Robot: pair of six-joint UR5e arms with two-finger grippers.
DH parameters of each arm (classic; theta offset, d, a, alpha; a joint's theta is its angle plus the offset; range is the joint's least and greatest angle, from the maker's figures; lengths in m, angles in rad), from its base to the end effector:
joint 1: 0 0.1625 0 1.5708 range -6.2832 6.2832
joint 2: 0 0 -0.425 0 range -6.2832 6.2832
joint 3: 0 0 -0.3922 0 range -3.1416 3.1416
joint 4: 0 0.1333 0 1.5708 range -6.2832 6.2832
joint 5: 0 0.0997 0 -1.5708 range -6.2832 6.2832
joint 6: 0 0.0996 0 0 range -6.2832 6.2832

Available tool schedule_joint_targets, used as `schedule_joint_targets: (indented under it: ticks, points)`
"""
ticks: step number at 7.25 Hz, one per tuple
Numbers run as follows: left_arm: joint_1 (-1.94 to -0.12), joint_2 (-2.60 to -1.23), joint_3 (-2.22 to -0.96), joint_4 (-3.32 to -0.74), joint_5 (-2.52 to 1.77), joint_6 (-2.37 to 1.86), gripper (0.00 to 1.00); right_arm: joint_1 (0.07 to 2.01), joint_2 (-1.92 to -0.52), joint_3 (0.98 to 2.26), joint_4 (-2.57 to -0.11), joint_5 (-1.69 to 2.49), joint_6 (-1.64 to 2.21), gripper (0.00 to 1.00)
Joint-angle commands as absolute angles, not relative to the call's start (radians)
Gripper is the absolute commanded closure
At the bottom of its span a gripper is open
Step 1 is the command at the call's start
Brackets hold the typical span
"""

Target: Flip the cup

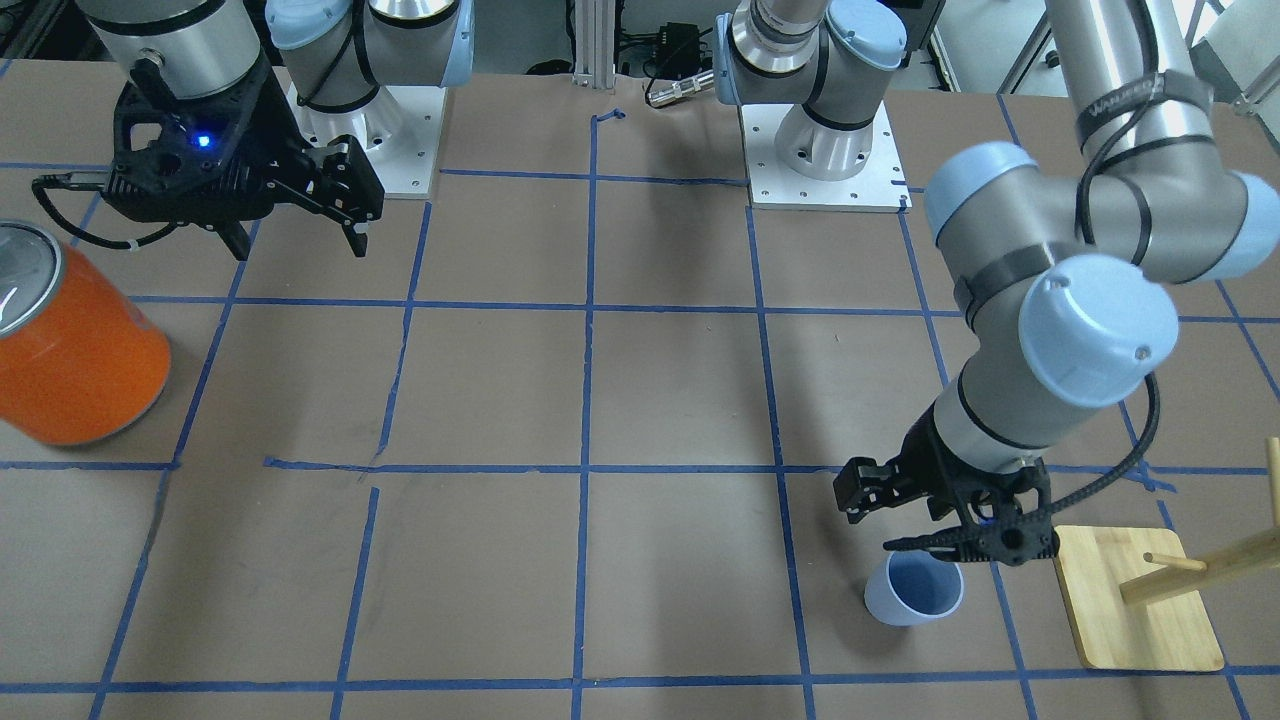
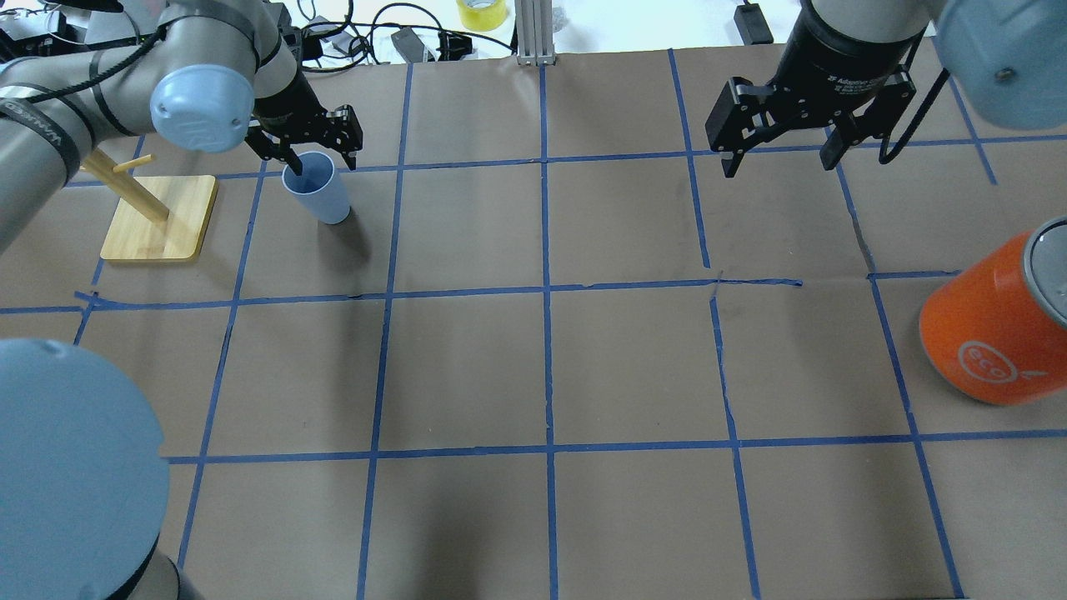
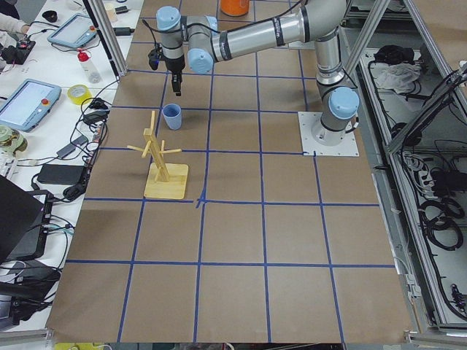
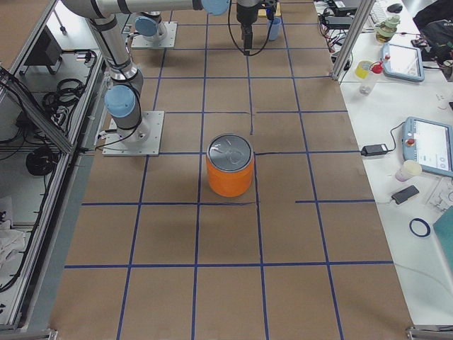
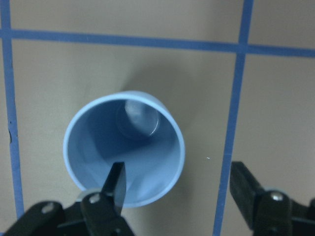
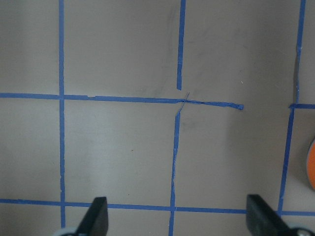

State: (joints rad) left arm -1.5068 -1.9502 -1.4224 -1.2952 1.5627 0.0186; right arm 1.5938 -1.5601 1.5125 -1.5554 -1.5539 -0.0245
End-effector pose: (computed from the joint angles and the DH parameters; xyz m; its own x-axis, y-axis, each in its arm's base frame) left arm -0.0927 -0.6505 0.3724 -0.9990 -0.0450 0.0073 -0.0453 0.9980 -0.0447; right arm 0.1464 -0.4959 0.5098 -0.9987 -0.0480 -0.0161 -0.0475 0.9983 -0.0326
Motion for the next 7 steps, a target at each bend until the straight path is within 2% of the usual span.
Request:
schedule_joint_targets:
  ticks: [1,5,7]
  points:
    - [-1.529,-1.811,-1.437,-1.421,1.56,0.017,0.07,1.594,-1.56,1.513,-1.554,-1.554,-0.025,0.0]
    - [-1.603,-1.594,-1.532,-1.443,1.568,0.021,0.03,1.594,-1.56,1.513,-1.554,-1.554,-0.025,0.0]
    - [-1.597,-1.575,-1.554,-1.454,1.574,0.021,0.01,1.595,-1.56,1.513,-1.554,-1.552,-0.025,0.0]
